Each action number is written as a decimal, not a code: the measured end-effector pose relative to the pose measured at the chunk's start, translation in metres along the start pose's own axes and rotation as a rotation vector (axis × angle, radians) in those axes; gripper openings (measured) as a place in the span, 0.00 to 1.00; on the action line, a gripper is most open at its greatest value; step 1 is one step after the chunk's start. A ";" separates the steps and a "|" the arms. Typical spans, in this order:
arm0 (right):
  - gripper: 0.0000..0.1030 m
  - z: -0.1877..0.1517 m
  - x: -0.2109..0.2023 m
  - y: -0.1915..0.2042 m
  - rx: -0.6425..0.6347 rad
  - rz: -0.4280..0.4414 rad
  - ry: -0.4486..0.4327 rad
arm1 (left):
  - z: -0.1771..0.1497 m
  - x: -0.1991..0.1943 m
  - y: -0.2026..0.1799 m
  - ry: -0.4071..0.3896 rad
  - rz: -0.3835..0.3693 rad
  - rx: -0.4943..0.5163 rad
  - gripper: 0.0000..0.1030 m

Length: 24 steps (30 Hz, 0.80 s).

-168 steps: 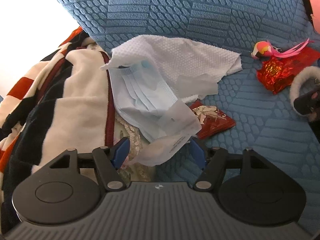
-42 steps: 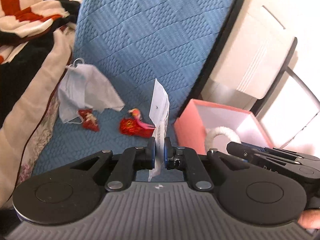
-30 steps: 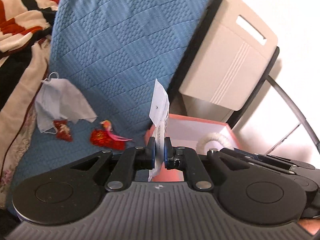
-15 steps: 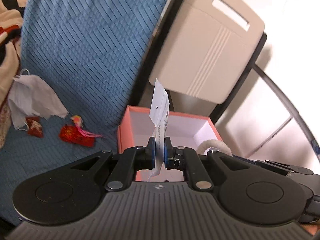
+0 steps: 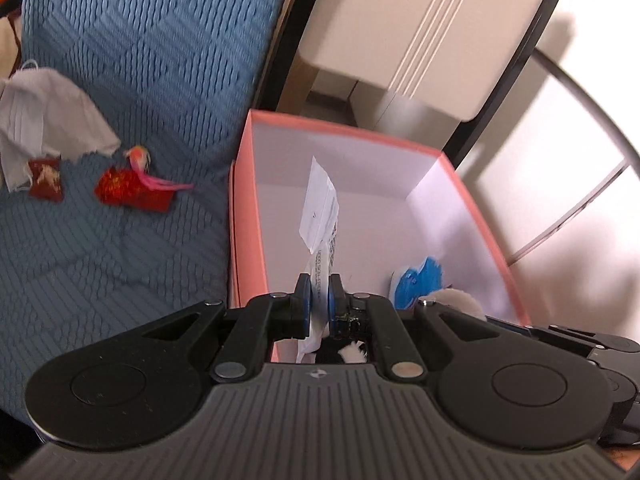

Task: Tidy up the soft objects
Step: 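Open the right tool over the pink box while the left tool releases the paper tag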

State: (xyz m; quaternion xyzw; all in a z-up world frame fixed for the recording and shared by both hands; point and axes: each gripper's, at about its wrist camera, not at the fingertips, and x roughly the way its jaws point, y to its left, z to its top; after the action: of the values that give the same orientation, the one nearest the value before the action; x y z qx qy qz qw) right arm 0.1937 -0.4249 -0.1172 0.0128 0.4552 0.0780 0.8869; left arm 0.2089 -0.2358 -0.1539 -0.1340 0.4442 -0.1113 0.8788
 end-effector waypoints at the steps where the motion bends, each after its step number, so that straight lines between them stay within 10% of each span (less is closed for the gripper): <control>1: 0.12 -0.002 0.002 -0.003 0.004 -0.001 0.008 | -0.002 0.002 -0.001 0.005 0.008 -0.001 0.10; 18: 0.15 -0.011 0.009 -0.017 0.024 0.020 0.046 | -0.008 0.008 -0.015 0.024 0.025 0.045 0.11; 24: 0.43 -0.008 -0.001 -0.021 0.065 0.030 0.021 | -0.002 -0.006 -0.016 0.011 0.028 0.061 0.44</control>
State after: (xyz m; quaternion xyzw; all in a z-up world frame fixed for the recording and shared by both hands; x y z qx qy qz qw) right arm 0.1897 -0.4465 -0.1229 0.0475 0.4665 0.0765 0.8799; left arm 0.2024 -0.2489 -0.1452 -0.1001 0.4471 -0.1133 0.8816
